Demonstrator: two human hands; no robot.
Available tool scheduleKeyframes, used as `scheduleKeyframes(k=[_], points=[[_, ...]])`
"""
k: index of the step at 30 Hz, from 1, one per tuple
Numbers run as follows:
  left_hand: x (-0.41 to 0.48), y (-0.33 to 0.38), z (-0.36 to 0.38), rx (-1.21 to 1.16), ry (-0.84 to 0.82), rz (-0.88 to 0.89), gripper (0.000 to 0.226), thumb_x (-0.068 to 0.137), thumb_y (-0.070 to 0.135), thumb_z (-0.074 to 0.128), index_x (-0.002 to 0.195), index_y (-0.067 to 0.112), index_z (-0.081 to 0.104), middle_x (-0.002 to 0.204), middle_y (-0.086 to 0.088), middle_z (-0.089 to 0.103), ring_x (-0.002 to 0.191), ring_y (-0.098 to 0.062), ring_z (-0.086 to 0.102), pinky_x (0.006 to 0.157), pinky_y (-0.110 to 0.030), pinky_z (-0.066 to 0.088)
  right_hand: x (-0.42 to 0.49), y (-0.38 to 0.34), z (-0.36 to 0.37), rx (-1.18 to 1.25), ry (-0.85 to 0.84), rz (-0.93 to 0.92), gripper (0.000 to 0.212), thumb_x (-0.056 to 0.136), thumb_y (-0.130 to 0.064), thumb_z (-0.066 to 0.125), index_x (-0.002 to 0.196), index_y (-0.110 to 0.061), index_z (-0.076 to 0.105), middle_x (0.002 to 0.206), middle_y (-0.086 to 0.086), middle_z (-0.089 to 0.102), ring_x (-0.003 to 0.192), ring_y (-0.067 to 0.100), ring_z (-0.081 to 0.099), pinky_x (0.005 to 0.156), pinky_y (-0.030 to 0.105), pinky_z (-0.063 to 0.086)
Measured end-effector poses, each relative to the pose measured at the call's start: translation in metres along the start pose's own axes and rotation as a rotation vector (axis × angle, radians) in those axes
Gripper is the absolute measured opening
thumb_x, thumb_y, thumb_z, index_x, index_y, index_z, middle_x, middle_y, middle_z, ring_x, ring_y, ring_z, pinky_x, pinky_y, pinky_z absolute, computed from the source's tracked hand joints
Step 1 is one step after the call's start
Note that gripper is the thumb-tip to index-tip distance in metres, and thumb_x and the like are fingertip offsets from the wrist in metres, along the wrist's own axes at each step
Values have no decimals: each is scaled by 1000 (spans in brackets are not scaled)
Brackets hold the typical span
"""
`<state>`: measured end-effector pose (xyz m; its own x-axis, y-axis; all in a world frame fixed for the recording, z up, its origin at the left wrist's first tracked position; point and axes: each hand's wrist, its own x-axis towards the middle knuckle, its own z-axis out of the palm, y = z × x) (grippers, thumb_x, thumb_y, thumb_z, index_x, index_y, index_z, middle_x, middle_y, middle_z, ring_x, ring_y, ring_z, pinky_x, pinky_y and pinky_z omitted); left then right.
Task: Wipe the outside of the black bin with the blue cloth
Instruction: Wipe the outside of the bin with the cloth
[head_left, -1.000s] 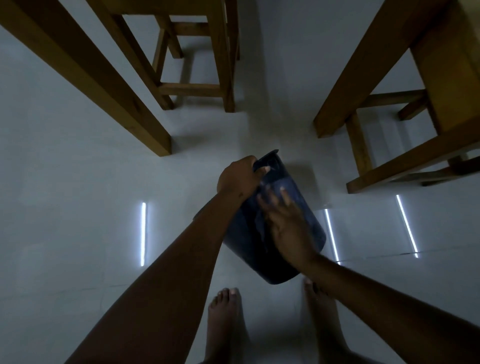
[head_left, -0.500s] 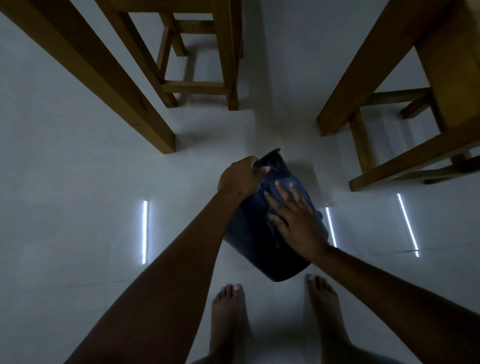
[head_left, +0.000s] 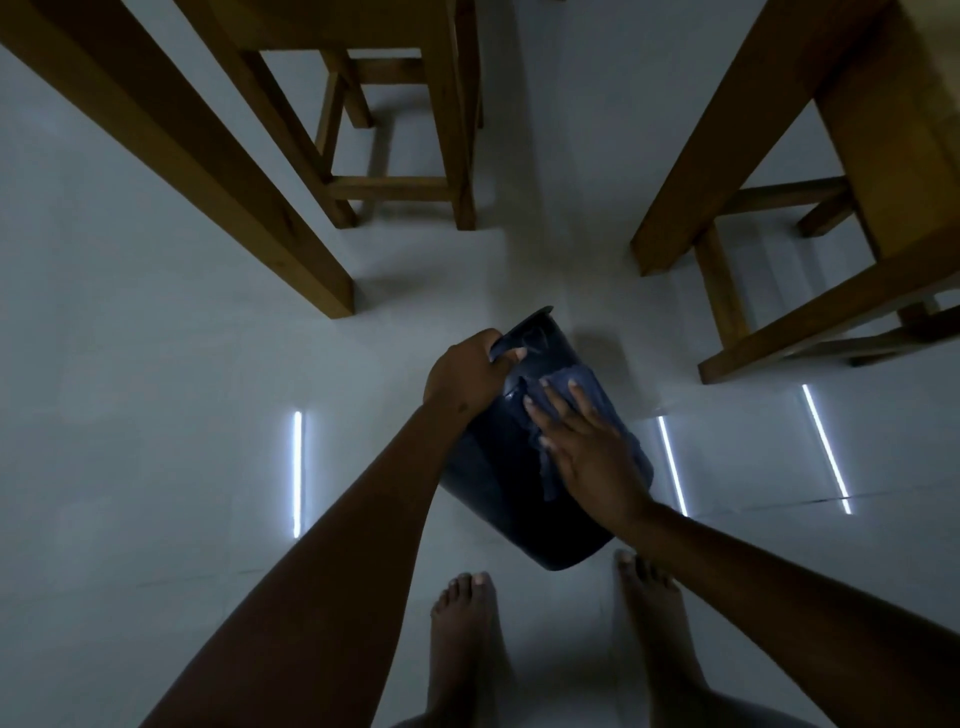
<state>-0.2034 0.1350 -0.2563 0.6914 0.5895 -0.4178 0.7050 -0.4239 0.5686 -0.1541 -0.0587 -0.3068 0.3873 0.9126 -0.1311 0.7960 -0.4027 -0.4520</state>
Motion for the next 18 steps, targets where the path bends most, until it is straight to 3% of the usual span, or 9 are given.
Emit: scheduleKeyframes(k=[2,4,6,9,11,14,18], points=[[-2,2,-1,18,-4,7,33,93,48,49,100,17,56,101,-9,68,91,-28,63,73,-31,45,13,6,-8,142,27,62,58,97,-19,29,149,-31,8,159,0,17,147,26,16,119,37,15],[-5,4,-3,27,-16,10,34,92,50,50,102,18,56,101,-8,68,91,-28,63,76,-33,48,24,12,-20,390,63,269,54,95,-6,38,146,-23,33,150,10,40,139,29,36,115,36,28],[-12,3,-5,16,-29,8,36,91,52,51,103,19,56,103,-7,68,93,-27,64,80,-36,52,30,22,-31,509,69,456,45,95,-5,43,137,-18,49,132,12,59,122,31,54,104,36,42],[-26,-2,-9,-20,-31,-13,32,90,53,52,96,21,55,97,-6,69,90,-25,65,81,-38,54,27,32,-43,638,4,527,35,96,-7,47,129,-12,58,123,-2,60,117,15,54,92,5,36],[-33,-3,-11,-59,-24,-25,27,90,48,56,86,22,54,87,-5,68,84,-26,66,78,-38,54,21,32,-49,645,15,541,33,98,-9,47,126,-15,61,125,0,62,116,14,55,82,-5,33],[-42,-1,-15,-150,-21,11,25,86,39,65,85,15,59,79,-4,68,76,-24,66,73,-37,55,12,24,-62,722,91,566,34,99,-14,46,130,-19,59,127,4,63,115,16,55,91,11,37],[-55,17,-23,-168,-103,179,30,78,23,76,104,17,61,96,2,69,87,-16,66,80,-31,53,4,15,-83,753,211,553,37,99,-14,46,134,-20,55,134,1,58,116,9,51,91,8,34]])
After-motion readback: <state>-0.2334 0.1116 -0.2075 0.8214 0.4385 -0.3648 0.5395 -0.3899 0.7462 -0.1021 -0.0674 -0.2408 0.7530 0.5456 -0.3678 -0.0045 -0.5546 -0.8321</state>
